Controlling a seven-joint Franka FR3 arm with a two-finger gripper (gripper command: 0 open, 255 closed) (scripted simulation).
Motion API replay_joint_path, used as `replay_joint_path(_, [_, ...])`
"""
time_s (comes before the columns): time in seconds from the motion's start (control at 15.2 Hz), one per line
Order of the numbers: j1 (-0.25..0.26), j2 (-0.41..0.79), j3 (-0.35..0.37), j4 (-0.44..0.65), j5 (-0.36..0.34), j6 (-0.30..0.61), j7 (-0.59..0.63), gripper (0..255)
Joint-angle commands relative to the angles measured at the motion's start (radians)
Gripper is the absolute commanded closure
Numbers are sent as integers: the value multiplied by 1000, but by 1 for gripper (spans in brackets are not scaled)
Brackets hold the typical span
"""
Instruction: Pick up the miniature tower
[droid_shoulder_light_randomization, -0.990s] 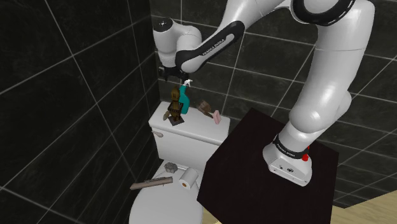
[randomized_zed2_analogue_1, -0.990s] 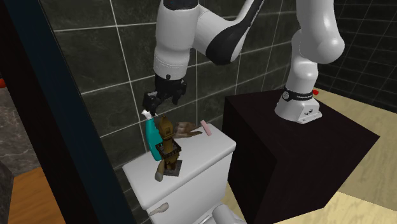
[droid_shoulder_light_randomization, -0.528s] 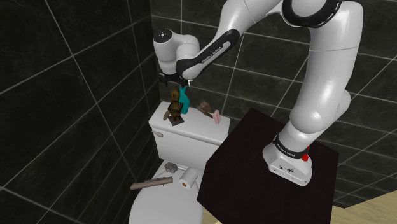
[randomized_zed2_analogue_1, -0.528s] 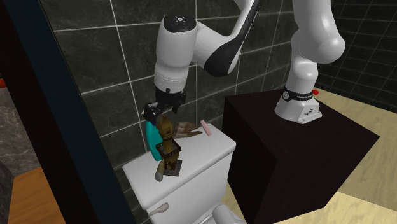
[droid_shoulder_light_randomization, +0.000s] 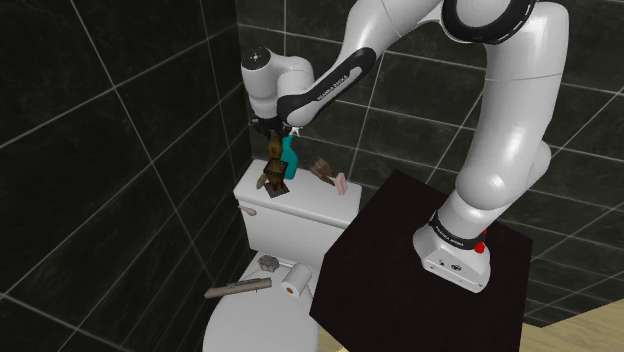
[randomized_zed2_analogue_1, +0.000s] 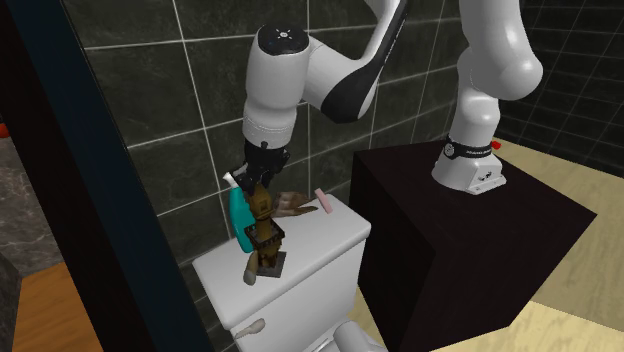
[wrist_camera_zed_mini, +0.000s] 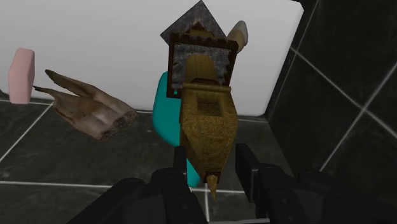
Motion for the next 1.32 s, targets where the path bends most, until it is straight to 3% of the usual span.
replay_joint_path(0.0, [0, 1, -1, -1, 0, 0, 0, 255])
replay_joint_path(1.25, [-44, -133, 61, 27, 143, -107, -132, 255])
